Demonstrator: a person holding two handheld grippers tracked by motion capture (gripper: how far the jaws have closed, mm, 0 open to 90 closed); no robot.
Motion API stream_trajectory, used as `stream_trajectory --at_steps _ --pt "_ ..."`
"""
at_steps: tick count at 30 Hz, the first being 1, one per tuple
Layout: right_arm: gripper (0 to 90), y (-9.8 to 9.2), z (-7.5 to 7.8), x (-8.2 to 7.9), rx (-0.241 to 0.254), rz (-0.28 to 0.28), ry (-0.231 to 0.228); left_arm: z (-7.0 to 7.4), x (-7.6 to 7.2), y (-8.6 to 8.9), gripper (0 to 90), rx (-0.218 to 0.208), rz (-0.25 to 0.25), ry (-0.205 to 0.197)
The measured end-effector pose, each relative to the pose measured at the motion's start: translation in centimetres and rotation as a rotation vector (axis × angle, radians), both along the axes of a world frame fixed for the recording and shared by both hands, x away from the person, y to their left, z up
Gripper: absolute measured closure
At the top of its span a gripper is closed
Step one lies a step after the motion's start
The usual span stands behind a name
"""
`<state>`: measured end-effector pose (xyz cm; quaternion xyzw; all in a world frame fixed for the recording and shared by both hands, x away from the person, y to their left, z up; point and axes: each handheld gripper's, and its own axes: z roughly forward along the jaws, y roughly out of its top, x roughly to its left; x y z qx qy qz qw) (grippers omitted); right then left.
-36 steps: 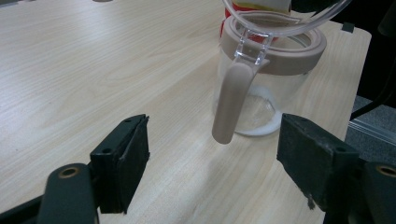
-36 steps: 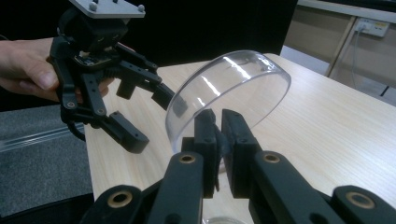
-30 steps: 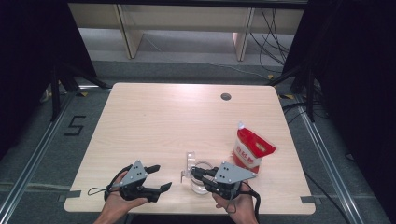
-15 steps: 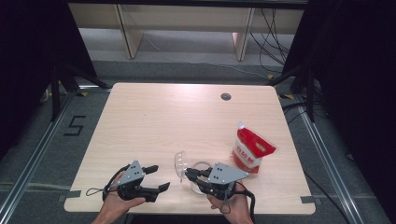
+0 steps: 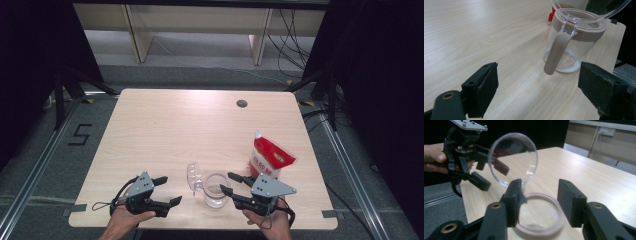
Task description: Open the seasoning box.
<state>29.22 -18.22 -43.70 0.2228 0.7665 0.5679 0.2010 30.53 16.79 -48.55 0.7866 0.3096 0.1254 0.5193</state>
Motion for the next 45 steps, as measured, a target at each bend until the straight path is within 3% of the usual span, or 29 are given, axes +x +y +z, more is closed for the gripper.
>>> stream_trajectory --at_steps 7,12,19,21,24,25,26,28,31,33,36,38,40,45 --pt "48.8 -2.4 -0.7 -1.3 -0.027 -0.043 0.005 0.0 -0.2 -0.1 16.0 -0.021 0.015 0.019" --pt "45.9 -4.1 -0.9 -1.7 -0.001 -0.066 0.014 0.1 -0.2 -0.2 16.0 -0.024 0.015 0.019" --pt "40.3 -6.2 -1.2 -2.2 -0.040 -0.132 0.007 0.0 -0.1 -0.1 16.0 -0.030 0.019 0.022" --pt "39.6 -6.7 -1.4 -2.4 -0.023 -0.146 0.034 0.0 -0.1 -0.1 16.0 -0.030 0.018 0.022" --pt "39.0 -7.5 -1.5 -2.7 -0.037 -0.163 0.038 0.0 -0.1 -0.2 16.0 -0.037 0.019 0.022" --pt "38.9 -7.8 -1.6 -2.7 -0.047 -0.177 0.015 0.0 -0.1 -0.2 16.0 -0.039 0.022 0.022" --pt "38.4 -8.2 -1.7 -3.0 -0.049 -0.192 0.044 0.1 -0.2 -0.2 16.0 -0.034 0.028 0.025" --pt "38.0 -8.6 -1.7 -2.9 -0.051 -0.206 0.026 0.0 -0.1 -0.2 16.0 -0.039 0.033 0.027" --pt "36.1 -9.3 -2.0 -2.8 -0.041 -0.232 0.044 0.0 0.0 -0.2 16.0 -0.045 0.029 0.019" --pt "33.1 -9.9 -2.2 -2.8 -0.033 -0.287 0.074 0.0 0.1 0.0 16.0 -0.029 0.035 0.024" --pt "30.6 -10.6 -2.5 -2.3 -0.032 -0.310 0.052 0.0 0.2 -0.1 16.0 -0.033 0.034 0.024" --pt "29.7 -10.6 -2.6 -2.3 -0.020 -0.329 0.074 0.0 0.2 -0.1 16.0 -0.029 0.028 0.022" --pt "28.5 -10.7 -2.8 -2.2 -0.013 -0.340 0.086 0.1 0.2 -0.3 16.0 -0.033 0.032 0.020" --pt "23.4 -11.6 -3.2 -1.3 -0.021 -0.342 0.064 -0.1 0.3 -0.4 16.1 -0.026 0.035 0.031"
